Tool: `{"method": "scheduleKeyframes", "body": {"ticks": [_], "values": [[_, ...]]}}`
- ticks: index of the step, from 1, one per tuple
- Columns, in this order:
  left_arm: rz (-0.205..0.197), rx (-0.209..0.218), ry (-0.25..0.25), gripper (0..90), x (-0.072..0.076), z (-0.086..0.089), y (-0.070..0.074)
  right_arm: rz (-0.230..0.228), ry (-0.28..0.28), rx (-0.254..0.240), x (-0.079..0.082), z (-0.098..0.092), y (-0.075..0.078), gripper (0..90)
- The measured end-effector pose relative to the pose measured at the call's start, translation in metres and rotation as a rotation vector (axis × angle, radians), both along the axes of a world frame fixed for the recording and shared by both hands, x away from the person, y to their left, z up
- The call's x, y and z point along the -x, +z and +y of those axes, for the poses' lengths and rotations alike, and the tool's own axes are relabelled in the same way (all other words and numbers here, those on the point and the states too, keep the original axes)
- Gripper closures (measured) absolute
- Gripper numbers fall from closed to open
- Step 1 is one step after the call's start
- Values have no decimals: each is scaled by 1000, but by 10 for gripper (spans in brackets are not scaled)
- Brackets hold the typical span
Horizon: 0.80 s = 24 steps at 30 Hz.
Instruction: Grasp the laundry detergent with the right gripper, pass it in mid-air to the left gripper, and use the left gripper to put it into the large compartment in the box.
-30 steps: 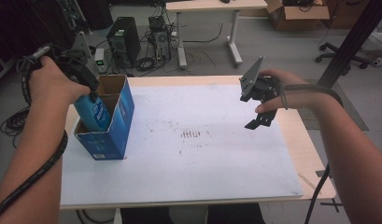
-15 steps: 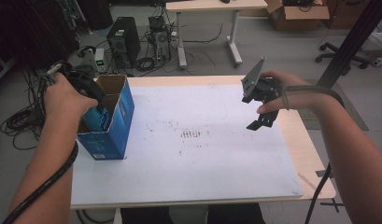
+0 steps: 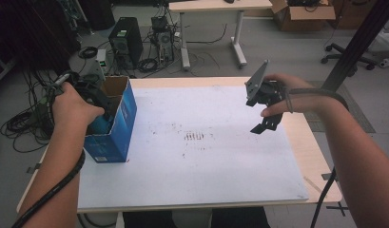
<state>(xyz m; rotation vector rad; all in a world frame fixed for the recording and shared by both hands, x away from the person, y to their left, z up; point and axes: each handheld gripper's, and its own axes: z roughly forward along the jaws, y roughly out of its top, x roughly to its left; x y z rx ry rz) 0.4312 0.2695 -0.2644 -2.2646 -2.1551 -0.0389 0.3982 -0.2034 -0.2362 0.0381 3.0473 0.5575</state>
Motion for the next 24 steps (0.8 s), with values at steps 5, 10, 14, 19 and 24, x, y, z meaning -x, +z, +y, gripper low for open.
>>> {"method": "scheduleKeyframes", "body": {"ticks": [5,10,14,19,24], "values": [[4,2,0,377,-1,1,-6,6,0,8,0,0,0,34],[8,-5,0,377,-1,2,-11,7,-3,11,-1,0,-1,34],[12,-2,-1,377,-1,3,-14,9,-1,13,-1,1,-2,34],[11,7,-2,377,-2,2,-17,9,-2,13,-1,2,-4,35],[20,12,1,377,-2,4,-24,9,-5,6,0,0,-5,35]]}}
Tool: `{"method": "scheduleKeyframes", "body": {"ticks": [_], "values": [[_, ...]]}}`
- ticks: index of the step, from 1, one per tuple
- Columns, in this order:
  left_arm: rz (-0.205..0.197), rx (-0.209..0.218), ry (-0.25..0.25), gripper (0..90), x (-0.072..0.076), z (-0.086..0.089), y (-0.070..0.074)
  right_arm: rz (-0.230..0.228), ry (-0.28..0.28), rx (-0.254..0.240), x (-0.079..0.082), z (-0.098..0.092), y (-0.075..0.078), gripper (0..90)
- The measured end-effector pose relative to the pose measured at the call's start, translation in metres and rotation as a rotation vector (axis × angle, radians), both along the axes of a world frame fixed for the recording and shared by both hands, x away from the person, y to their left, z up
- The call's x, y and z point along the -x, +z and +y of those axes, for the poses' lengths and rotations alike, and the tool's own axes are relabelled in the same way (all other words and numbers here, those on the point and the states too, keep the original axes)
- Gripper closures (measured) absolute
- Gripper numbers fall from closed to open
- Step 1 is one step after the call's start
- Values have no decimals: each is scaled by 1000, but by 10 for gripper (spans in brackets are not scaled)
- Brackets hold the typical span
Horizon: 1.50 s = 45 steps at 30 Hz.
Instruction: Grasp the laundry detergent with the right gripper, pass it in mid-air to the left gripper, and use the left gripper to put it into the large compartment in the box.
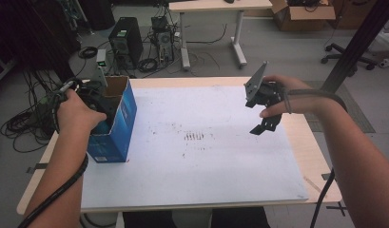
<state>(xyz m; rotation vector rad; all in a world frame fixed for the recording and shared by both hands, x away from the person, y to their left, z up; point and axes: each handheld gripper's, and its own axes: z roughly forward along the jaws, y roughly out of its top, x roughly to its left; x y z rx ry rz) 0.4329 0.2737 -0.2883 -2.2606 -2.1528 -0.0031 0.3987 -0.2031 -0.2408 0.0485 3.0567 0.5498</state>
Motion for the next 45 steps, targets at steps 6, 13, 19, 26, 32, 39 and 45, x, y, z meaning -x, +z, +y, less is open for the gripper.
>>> {"method": "scheduleKeyframes", "body": {"ticks": [6,13,19,26,32,39,45], "values": [[-5,-1,0,377,0,0,-2,5,-4,-2,0,-2,-2,34],[-14,-2,0,376,1,-1,-3,3,-4,-6,-1,-2,-2,35],[-14,-6,-3,375,0,-2,-4,4,-7,-6,-1,-3,-3,35],[-25,10,-3,364,1,-1,-4,4,-8,-9,0,-5,-3,35],[-39,9,-3,299,2,-2,-4,4,-8,-11,0,-5,-4,34],[-45,-10,-5,294,2,-5,2,5,-10,-18,1,-6,-5,34],[-52,-17,-1,286,3,-6,7,5,-13,-22,1,-8,-6,35]]}}
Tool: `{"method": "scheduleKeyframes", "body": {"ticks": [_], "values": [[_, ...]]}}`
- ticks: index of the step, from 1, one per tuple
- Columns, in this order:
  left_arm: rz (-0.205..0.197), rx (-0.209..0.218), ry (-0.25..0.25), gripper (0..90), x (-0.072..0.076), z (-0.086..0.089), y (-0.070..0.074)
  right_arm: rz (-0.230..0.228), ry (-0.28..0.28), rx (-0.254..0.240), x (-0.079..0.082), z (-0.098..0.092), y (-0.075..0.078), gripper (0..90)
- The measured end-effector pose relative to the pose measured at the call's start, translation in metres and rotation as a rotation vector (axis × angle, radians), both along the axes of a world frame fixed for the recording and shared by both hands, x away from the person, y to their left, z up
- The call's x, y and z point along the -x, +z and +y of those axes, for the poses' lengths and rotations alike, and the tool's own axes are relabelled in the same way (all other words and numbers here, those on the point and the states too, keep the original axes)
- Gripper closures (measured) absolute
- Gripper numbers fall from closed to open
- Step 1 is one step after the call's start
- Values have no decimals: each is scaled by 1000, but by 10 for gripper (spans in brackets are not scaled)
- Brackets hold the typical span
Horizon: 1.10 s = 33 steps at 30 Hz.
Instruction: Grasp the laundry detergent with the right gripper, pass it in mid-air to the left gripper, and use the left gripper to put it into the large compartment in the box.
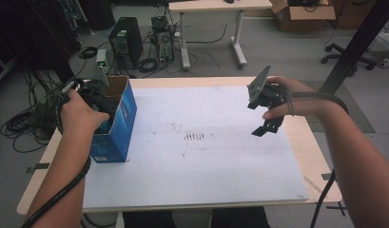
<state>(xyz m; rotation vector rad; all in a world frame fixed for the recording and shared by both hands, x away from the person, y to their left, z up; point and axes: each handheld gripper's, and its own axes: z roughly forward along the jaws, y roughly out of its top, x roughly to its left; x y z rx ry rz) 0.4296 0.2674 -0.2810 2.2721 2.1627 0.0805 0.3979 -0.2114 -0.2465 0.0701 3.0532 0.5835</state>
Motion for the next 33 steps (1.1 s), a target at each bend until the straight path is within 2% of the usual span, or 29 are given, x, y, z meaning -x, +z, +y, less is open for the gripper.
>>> {"method": "scheduleKeyframes", "body": {"ticks": [5,8,17,24,33], "values": [[-13,-16,5,243,2,0,6,-1,2,-5,0,-1,0,35],[-27,-8,17,221,3,1,12,-2,2,-7,1,-1,0,35],[-81,-24,-13,197,12,-5,44,-4,6,-14,1,-2,1,35],[-97,-24,-42,156,16,-9,55,-6,8,-14,1,-1,2,35],[-109,17,-89,107,19,-18,74,-10,8,-12,2,0,5,35]]}}
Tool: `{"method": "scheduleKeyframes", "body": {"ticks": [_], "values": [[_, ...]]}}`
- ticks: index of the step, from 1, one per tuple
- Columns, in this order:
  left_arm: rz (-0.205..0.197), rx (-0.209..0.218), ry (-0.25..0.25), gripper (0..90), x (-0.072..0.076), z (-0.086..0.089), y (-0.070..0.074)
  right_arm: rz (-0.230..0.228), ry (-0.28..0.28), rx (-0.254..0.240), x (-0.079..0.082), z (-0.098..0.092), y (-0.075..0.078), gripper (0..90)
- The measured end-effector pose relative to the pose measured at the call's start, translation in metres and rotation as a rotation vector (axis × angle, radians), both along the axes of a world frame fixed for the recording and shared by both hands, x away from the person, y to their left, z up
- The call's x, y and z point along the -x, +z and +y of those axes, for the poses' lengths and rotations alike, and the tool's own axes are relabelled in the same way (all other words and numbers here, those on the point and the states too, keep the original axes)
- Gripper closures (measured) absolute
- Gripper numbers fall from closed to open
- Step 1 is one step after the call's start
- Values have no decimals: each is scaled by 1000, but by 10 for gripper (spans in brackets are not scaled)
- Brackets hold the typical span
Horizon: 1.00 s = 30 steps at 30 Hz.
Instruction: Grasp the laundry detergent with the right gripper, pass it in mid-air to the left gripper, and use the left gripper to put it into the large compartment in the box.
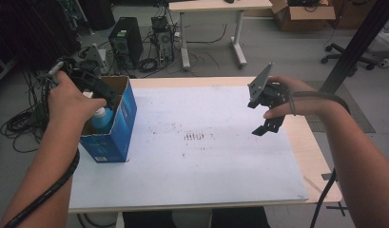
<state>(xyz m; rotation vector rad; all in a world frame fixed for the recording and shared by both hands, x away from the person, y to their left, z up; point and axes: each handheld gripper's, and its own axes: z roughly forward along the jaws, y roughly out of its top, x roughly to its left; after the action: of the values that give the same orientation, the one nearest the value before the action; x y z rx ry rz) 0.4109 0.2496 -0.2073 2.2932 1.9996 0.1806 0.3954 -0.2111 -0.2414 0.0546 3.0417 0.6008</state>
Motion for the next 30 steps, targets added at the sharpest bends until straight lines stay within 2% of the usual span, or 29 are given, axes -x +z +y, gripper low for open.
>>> {"method": "scheduleKeyframes", "body": {"ticks": [10,12,13,15,16,17,18,19,20,23,24,30], "values": [[12,9,-85,9,3,-20,9,-2,-1,2,2,0,2,35],[23,7,-122,2,4,-30,10,-1,0,2,3,-1,2,35],[23,7,-122,2,4,-30,10,-1,0,2,3,-1,2,35],[34,5,-175,2,5,-43,12,-2,2,2,4,-2,3,35],[34,5,-175,2,5,-43,12,-3,2,3,5,-2,3,35],[40,-2,-224,2,7,-55,14,-4,2,3,5,-3,4,35],[40,-2,-224,2,7,-55,14,-4,2,3,5,-3,4,35],[43,-12,-271,2,9,-68,17,-6,2,4,6,-4,5,35],[43,-12,-271,2,9,-68,17,-6,2,4,6,-4,5,35],[35,-20,-365,2,13,-88,21,-9,-1,6,7,-6,7,35],[12,-10,-464,2,16,-104,24,-9,1,5,7,-7,7,34],[28,57,-703,2,25,-148,26,-1,-5,10,7,-8,3,34]]}}
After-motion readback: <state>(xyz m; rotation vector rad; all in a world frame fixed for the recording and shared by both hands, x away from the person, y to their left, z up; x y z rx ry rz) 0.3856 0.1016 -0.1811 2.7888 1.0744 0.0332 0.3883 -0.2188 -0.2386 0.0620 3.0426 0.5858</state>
